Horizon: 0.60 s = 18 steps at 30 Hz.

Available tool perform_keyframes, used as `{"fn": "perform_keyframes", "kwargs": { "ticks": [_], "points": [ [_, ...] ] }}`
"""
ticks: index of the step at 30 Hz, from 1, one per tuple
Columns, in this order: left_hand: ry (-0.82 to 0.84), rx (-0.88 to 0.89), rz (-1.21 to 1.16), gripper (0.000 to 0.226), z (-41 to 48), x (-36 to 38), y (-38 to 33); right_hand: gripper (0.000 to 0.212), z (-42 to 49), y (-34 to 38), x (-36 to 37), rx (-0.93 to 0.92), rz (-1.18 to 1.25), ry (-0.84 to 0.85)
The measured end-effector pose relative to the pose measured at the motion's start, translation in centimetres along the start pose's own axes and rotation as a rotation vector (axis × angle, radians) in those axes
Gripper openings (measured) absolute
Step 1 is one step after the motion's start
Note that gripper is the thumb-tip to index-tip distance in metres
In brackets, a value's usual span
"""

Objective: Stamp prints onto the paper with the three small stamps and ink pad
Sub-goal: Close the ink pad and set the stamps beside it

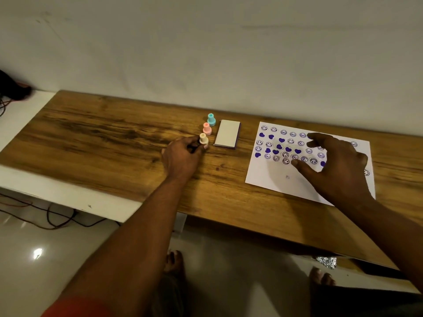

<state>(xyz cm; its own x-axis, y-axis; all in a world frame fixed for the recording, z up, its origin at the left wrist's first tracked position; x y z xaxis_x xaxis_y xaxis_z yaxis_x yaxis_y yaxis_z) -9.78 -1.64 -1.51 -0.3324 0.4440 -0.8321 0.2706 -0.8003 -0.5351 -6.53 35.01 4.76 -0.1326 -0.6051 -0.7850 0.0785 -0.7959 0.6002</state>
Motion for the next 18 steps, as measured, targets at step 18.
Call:
{"fn": "perform_keyframes", "kwargs": {
  "ticks": [18],
  "points": [
    [-0.266,0.38,-0.092,0.056,-4.1,-2.7,-6.0,0.104,-0.9,-1.8,-3.5,0.24,-0.312,0.123]
  ]
}}
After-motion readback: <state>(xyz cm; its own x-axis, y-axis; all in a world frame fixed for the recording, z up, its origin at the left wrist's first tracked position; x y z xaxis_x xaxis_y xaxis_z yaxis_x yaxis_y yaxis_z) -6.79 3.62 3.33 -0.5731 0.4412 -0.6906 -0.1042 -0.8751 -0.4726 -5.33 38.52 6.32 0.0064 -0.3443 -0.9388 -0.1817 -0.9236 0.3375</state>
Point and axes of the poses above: each hand's wrist, its own z-axis towards the middle knuckle, its own x-axis out of the palm, y = z × x, the point moved 3 cm from there along z, towards the middle knuckle, and after that the axes turned 7 degrees about z, right-handed, at the moved point
